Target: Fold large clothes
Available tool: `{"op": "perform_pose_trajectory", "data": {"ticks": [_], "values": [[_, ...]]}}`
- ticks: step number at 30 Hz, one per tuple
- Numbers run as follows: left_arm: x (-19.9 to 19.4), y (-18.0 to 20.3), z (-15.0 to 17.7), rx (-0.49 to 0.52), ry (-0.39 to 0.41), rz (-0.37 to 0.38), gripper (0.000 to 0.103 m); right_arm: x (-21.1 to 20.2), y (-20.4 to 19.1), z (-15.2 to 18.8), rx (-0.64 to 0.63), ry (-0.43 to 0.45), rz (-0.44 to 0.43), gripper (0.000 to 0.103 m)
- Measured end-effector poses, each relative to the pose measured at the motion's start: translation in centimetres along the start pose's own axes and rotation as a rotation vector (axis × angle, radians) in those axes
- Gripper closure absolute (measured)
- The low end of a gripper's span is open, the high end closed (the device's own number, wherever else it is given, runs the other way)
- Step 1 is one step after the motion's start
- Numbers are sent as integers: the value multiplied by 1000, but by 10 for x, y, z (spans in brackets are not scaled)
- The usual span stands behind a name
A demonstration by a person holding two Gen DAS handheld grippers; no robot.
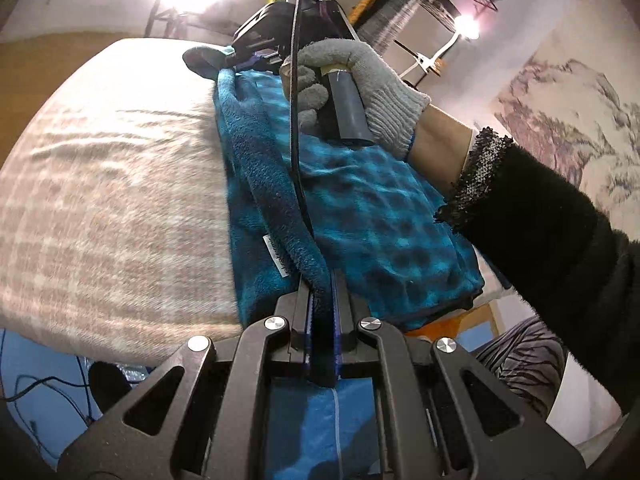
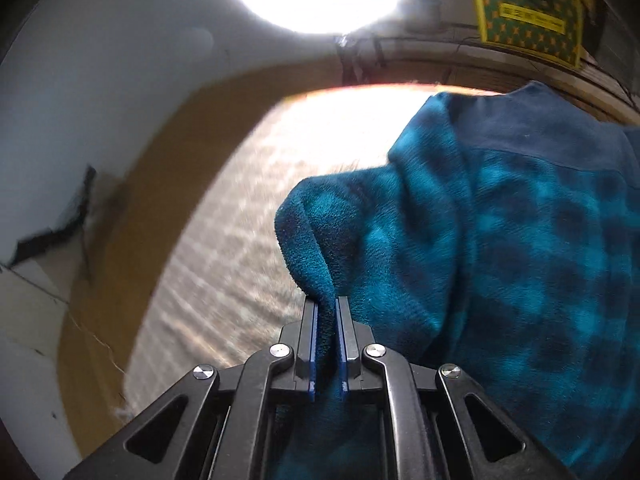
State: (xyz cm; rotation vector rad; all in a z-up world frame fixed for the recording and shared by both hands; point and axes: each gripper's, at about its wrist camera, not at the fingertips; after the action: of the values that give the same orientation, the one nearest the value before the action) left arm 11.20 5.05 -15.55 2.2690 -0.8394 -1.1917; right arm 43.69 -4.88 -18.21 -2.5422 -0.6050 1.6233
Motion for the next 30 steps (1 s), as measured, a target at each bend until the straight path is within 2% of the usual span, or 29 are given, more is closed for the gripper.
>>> {"op": "perform_pose_trajectory", "data": {"ticks": [6,12,16,17,18,19,20,22,24,28,29,30], "values": [[20,22,-4,56,-36,8,98,-23,38,8,125,75,-65,98],[47,45,-4,124,-99,26,98,-50,97,36,301,158,-154,98],[77,57,0,149,-177,16,98,-39,146,65,439,126,-191,96],[82,59,1,160,-189,8,98,-35,154,70,459,105,-178,94],[88,60,2,173,-201,-5,98,-29,161,76,467,80,-158,87],[91,62,3,176,-208,-11,98,-27,162,78,452,56,-132,73],[93,61,4,173,-212,-11,98,-26,161,78,411,29,-72,66],[97,60,5,167,-223,-14,98,-39,155,74,329,43,31,62],[99,61,7,171,-228,-17,98,-59,150,66,281,94,62,62],[102,61,8,186,-242,-33,98,-78,131,42,204,134,-26,60],[103,63,7,188,-242,-35,98,-76,124,33,188,118,-65,56],[104,64,7,192,-242,-38,98,-67,113,25,178,72,-137,48]]}}
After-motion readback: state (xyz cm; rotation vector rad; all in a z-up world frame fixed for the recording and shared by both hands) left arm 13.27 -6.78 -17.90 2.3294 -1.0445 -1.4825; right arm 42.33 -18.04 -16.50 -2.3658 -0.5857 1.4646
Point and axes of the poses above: each gripper's, at about its wrist camera, not at the fingertips, and x roughly the way its jaws point, y to its right, z to its underside, and after that the axes turned 11 degrees about z, right-handed
